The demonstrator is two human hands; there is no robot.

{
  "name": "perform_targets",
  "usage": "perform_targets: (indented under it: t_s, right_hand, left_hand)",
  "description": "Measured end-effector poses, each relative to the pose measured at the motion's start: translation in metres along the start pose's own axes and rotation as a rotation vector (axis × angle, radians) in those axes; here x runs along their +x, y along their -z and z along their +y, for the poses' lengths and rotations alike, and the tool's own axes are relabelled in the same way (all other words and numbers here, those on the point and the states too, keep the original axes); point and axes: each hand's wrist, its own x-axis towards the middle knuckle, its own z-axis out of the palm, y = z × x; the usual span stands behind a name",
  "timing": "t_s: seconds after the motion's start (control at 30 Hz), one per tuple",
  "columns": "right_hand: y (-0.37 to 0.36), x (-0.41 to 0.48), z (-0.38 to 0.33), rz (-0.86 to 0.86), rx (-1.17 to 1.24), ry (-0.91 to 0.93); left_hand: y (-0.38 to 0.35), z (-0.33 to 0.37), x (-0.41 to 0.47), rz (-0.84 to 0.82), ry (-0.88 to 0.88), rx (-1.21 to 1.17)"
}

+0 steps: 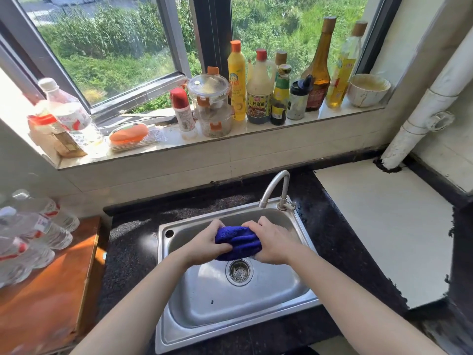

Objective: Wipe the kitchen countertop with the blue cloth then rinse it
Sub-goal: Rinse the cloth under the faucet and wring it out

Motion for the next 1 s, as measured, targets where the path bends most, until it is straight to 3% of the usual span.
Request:
perform_targets:
  t_s: [0.07,0.23,0.4,0.73,0.87,1.0]
  right_hand:
    - [0.001,0.001,0.001,0.024,-0.059,0.001]
    - [0.006,0.009,0.006,0.113,-0.162,0.064]
    - [0.014,0.014,0.008,0.111,-0.142,0.059]
    - [0.008,0.022,-0.003,-0.002,-0.047,-0.055]
    - [0.010,0.025,-0.005,0.052,-0.105,0.002]
    - [0.011,0.021,-0.004,0.025,0.055,0.059]
  left_hand:
    - [0.000,-0.006,-0.003,-0.004,-0.029,-0.040]
    - [-0.007,-0.014,-0.008,0.057,-0.223,0.178]
    - [-0.006,-0.020,-0.007,0.171,-0.299,0.041]
    - [-0.009,-0.025,-0.006,0.242,-0.265,-0.089]
    - [-0.001,-0.026,-0.004,0.249,-0.247,-0.082]
    - [0.008,-0.025,-0.007,0.208,-0.209,-0.092]
